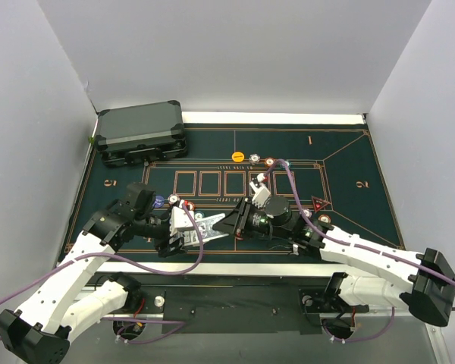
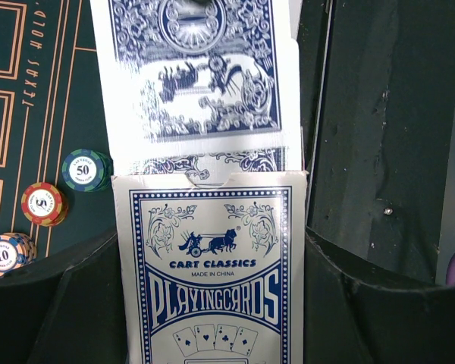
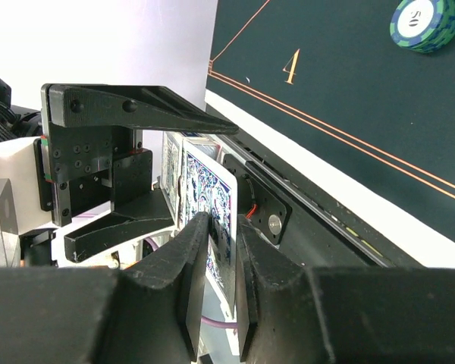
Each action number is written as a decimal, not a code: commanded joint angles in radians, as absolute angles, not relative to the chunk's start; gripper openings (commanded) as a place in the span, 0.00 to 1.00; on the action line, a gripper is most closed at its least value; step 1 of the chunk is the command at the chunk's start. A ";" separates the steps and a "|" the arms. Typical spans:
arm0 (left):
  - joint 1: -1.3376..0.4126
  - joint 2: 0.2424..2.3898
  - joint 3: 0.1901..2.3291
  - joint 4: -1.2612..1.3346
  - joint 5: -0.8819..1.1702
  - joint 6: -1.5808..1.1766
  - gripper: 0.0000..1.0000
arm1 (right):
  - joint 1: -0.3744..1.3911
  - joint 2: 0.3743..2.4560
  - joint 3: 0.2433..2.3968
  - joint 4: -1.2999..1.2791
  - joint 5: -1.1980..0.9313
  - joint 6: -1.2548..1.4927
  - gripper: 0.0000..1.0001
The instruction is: Distribute texas hold em gaming equipment
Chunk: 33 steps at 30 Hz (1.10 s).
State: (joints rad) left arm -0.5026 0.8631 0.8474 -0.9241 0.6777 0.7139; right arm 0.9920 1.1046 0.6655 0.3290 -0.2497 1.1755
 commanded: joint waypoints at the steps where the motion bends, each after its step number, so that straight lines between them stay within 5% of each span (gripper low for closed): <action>1: -0.506 0.850 0.848 -0.900 0.709 0.712 0.13 | 0.965 1.045 0.657 0.301 -0.241 1.154 0.15; 19: -0.506 0.845 0.847 -0.925 0.689 0.724 0.08 | 0.677 1.057 0.785 0.182 -0.405 1.065 0.00; 33: -0.506 0.845 0.900 -0.971 0.660 0.709 0.04 | 0.603 1.958 1.435 0.321 -0.532 1.060 0.00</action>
